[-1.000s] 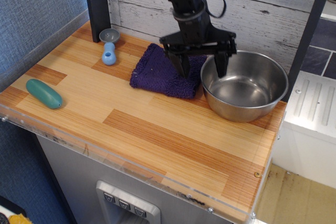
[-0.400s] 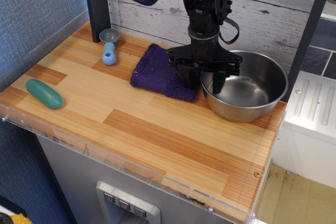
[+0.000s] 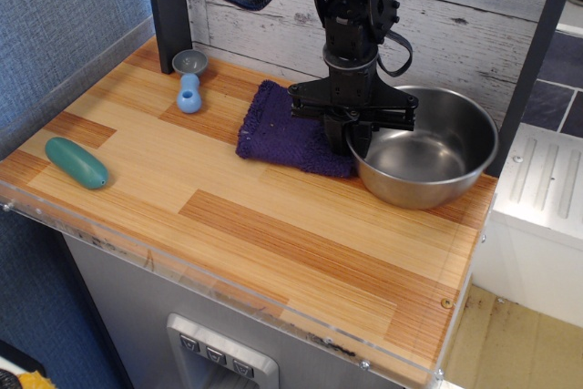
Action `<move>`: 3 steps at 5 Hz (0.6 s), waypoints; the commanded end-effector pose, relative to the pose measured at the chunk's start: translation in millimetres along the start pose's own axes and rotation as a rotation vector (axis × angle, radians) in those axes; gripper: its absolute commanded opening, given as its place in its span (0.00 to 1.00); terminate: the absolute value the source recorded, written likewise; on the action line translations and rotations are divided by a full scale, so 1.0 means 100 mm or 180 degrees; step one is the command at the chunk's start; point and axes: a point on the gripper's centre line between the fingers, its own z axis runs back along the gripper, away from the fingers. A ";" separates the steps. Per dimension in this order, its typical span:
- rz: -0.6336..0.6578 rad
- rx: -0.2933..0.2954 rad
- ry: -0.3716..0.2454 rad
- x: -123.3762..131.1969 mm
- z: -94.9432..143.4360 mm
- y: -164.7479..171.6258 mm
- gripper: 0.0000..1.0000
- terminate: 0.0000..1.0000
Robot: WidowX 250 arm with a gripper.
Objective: Put the pot in the bottom right hand corner of the table.
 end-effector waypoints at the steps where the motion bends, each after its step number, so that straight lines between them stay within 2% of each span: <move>1: 0.0046 -0.0116 -0.0174 0.09 0.30 0.04 1.00 0.00; 2: 0.0080 -0.0175 -0.0231 0.10 0.40 0.09 1.00 0.00; 3: 0.0147 -0.0271 -0.0362 0.14 0.57 0.08 0.00 0.00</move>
